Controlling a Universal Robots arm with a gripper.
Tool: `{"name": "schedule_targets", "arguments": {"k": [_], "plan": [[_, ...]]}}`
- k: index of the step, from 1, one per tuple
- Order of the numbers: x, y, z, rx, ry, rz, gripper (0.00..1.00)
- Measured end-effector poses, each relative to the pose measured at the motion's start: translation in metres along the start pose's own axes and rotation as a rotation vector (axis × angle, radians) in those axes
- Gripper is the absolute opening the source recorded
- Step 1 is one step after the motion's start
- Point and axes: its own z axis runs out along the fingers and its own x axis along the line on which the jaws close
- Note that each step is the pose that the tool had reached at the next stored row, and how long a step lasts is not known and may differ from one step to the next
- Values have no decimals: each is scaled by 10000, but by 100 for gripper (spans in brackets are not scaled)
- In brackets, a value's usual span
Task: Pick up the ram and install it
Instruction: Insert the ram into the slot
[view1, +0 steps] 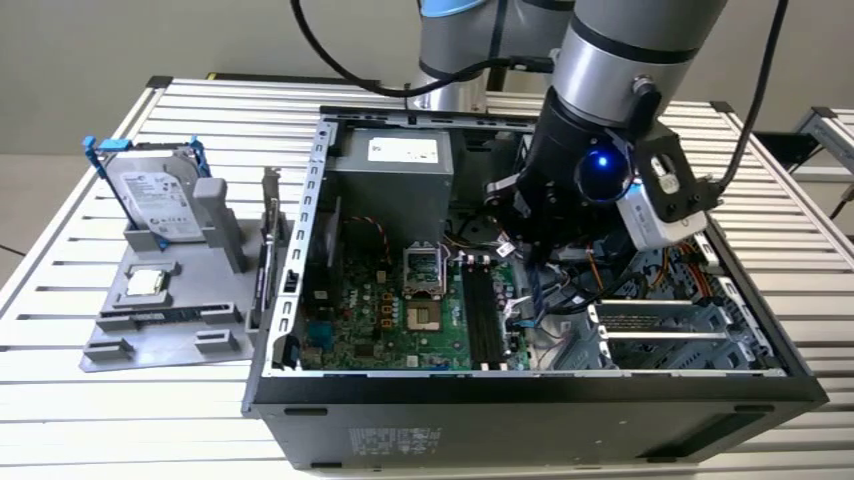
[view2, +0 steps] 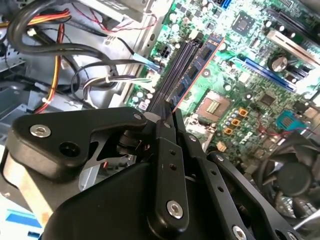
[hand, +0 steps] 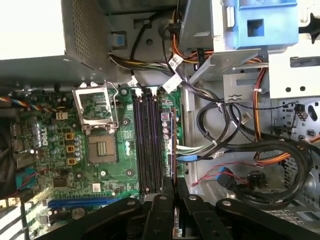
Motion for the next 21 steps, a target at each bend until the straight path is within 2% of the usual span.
{"name": "schedule_targets", "arguments": {"k": [8, 10, 16, 21], "plan": [[13, 0, 145, 1, 1, 47, 0], [41, 0, 181, 1, 1, 46, 0], [187, 3, 291, 0, -4, 46, 0], [213, 21, 382, 0, -8, 13, 0]]}}
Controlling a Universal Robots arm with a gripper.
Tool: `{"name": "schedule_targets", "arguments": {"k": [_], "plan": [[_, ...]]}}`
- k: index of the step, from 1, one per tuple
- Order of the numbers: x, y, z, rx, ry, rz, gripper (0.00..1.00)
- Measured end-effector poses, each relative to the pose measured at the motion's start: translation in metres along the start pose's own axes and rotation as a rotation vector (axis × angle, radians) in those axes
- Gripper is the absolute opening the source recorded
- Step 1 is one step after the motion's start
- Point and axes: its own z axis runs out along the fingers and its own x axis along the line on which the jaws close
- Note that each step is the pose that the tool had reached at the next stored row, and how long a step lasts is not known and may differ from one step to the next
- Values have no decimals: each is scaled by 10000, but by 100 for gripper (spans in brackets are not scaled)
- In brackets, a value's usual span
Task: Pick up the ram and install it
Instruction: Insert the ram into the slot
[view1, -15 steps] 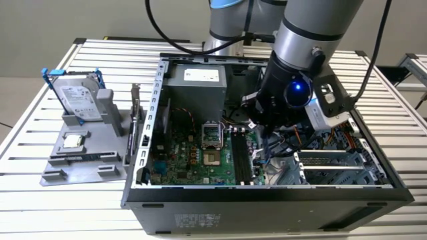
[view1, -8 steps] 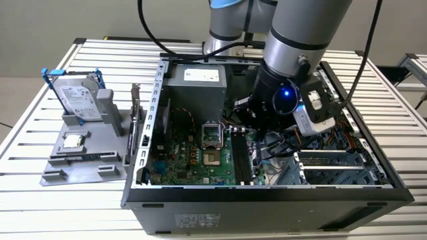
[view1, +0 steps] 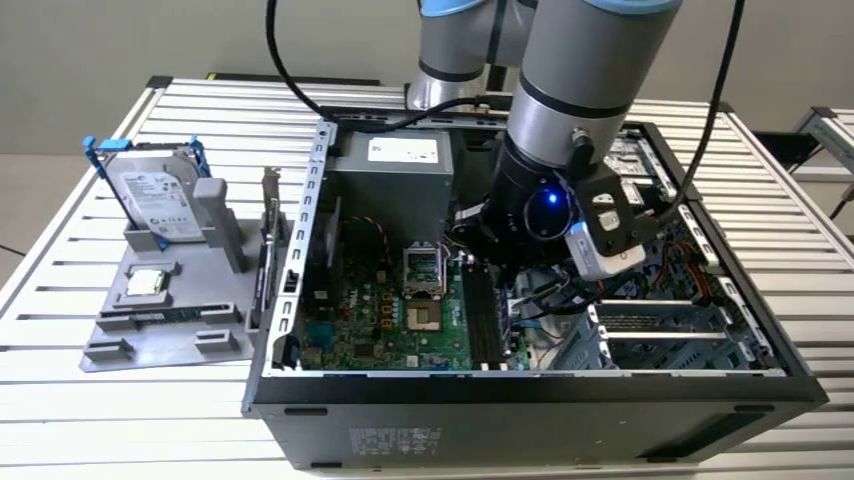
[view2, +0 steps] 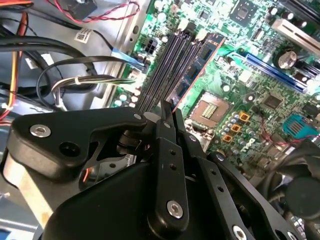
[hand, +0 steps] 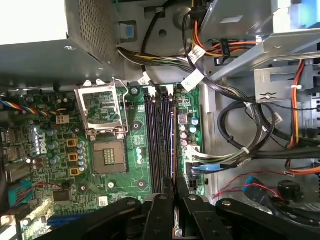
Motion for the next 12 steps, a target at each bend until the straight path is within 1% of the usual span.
{"name": "schedule_targets", "arguments": {"k": [5, 12], "plan": [[2, 20, 91, 0, -2, -91, 0], [4, 49, 219, 1, -5, -417, 0]]}}
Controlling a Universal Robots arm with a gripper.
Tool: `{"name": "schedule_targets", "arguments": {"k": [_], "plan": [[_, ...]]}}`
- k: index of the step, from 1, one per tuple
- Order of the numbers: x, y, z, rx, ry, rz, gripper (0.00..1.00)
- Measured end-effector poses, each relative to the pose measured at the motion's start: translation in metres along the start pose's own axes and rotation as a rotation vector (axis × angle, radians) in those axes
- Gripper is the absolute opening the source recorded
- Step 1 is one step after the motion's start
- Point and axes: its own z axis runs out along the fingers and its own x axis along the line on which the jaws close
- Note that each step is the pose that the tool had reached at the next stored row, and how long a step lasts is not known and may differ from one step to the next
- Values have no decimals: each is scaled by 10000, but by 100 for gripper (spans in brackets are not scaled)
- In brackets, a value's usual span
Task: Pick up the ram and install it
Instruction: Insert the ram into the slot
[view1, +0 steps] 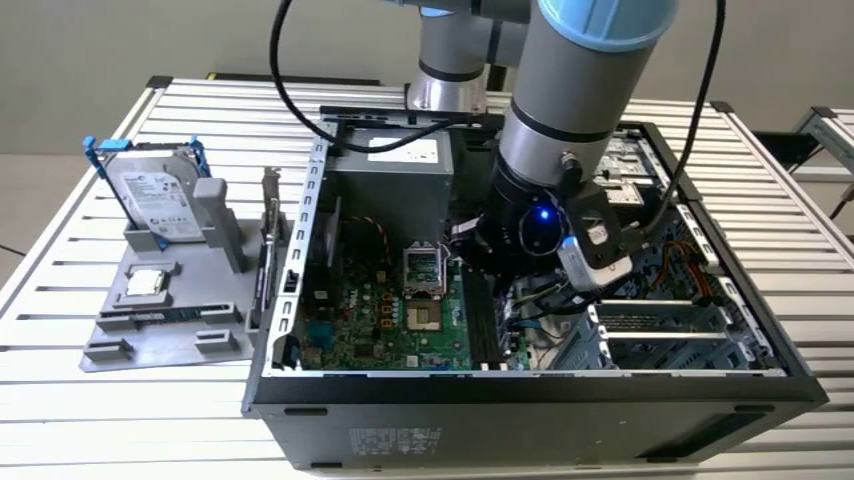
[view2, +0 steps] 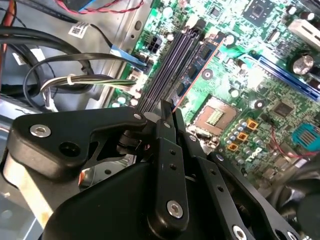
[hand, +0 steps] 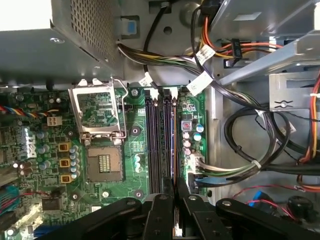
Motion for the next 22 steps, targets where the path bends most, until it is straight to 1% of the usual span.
{"name": "schedule_targets", "arguments": {"k": [2, 6, 7, 10, 19, 22], "plan": [[0, 1, 32, 0, 0, -53, 0], [-6, 2, 35, 3, 2, -55, 0], [-14, 3, 47, 0, 1, -54, 0], [-50, 11, 97, 3, 3, -56, 0], [-59, 43, 256, 2, 3, -55, 0], [-66, 60, 284, 3, 3, -55, 0]]}}
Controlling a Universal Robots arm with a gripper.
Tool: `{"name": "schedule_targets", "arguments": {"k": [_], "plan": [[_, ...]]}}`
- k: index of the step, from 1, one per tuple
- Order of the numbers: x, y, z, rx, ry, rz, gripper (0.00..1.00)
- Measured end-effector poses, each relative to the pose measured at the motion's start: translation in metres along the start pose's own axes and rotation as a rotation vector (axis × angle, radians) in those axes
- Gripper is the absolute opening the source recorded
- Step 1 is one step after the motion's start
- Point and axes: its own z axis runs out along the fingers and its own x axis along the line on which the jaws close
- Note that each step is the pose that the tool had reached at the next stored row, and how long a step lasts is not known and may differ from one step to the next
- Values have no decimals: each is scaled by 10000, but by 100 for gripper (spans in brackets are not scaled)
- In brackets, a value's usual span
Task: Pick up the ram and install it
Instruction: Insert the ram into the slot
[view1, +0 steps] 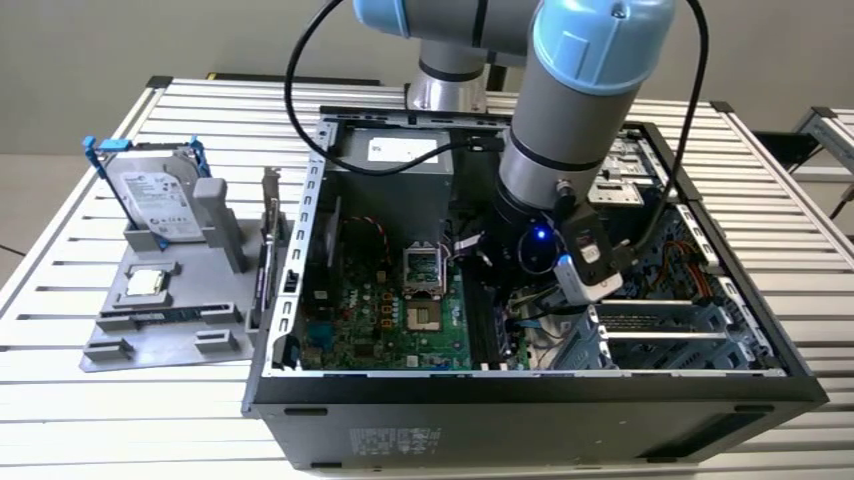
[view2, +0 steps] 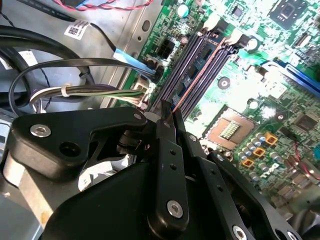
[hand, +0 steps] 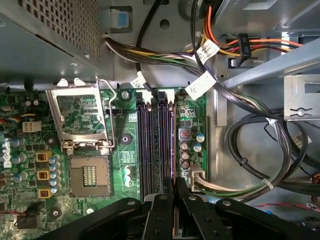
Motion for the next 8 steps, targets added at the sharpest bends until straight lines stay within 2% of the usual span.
{"name": "schedule_targets", "arguments": {"k": [8], "plan": [[-7, 17, 14, -1, 0, -19, 0]]}}
